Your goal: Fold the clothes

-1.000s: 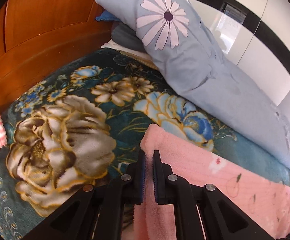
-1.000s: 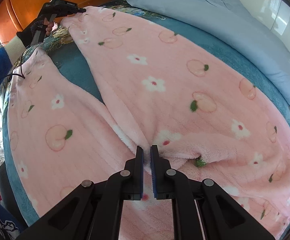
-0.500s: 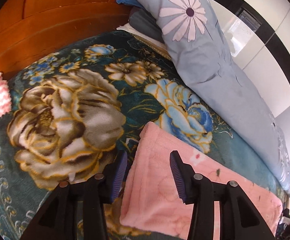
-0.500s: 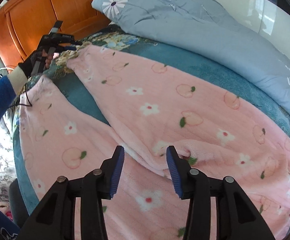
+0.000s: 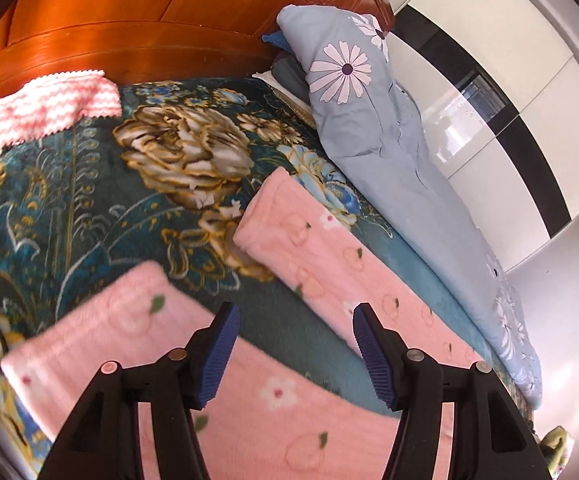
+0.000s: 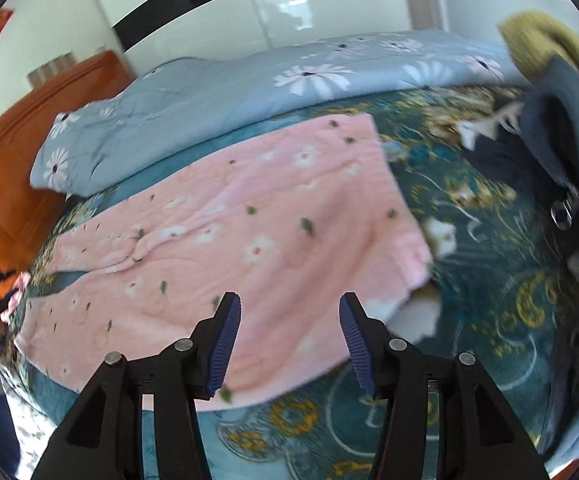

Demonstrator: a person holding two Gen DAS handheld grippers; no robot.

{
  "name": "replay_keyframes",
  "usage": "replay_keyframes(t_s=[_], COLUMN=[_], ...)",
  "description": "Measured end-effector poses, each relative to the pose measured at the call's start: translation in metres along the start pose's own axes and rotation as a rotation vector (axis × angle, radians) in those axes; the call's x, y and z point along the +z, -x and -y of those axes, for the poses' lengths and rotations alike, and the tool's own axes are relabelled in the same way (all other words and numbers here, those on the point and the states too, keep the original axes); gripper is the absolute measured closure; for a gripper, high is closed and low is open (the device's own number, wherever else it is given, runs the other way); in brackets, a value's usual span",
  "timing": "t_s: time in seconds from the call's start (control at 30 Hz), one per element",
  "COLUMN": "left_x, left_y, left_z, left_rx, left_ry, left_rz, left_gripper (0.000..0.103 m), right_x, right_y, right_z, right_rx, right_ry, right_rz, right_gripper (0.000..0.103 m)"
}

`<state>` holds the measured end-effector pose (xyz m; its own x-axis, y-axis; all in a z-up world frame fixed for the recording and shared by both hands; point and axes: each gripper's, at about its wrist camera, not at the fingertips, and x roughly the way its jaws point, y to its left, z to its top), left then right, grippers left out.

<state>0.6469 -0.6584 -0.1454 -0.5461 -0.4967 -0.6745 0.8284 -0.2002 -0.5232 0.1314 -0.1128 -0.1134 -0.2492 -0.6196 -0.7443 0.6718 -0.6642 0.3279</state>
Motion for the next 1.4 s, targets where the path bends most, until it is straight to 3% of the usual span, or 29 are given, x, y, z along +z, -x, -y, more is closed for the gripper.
replay_keyframes(t_s=[0.17,0.43,0.63,0.87,0.9,0.93,0.97,1.0,1.03,1.17,1.27,1.4], left_x=[-0.051,-0.094,-0.106,-0.087,-0.084,-0.082,-0.081,-0.080,-0.079,-0.076,-0.075,-0.075], left_y=[0.029,0.054,0.044,0.040,0.039,0.039,0.038,0.038,0.038,0.051,0.073,0.087], left_z=[-0.003,-0.058,-0.084,-0.099,-0.101,-0.104,-0.106,-0.108,-0.110,-0.109,-0.092,-0.083], left_rx=[0.151,0.239,0.263,0.159,0.141,0.128,0.120,0.112,0.108,0.066,0.027,-0.030], left_ry=[-0.055,0.070,0.153,0.218,0.233,0.249,0.266,0.282,0.298,0.322,0.255,0.243], left_rz=[0.014,-0.004,-0.022,0.043,0.052,0.057,0.056,0.056,0.054,0.081,0.113,0.105], left_gripper=[0.037,0.033,0.033,0.035,0.036,0.048,0.067,0.076,0.094,0.098,0.098,0.098], right_x=[-0.010,-0.010,-0.011,-0.008,-0.008,-0.008,-0.007,-0.007,-0.006,-0.001,0.003,-0.002], right_y=[-0.020,-0.049,-0.064,-0.069,-0.069,-0.068,-0.068,-0.068,-0.066,-0.035,-0.003,0.015], right_z=[0.045,0.053,0.053,0.056,0.058,0.059,0.061,0.062,0.063,0.071,0.079,0.091], right_rx=[0.091,0.150,0.165,0.193,0.196,0.198,0.195,0.189,0.184,0.192,0.193,0.206], right_ry=[-0.221,-0.322,-0.352,-0.404,-0.417,-0.428,-0.436,-0.440,-0.438,-0.430,-0.409,-0.414], right_rz=[-0.018,-0.008,-0.013,0.005,0.009,0.010,0.007,0.005,0.008,0.088,0.165,0.171], right_gripper=[0.050,0.045,0.045,0.047,0.055,0.070,0.078,0.094,0.095,0.098,0.098,0.099])
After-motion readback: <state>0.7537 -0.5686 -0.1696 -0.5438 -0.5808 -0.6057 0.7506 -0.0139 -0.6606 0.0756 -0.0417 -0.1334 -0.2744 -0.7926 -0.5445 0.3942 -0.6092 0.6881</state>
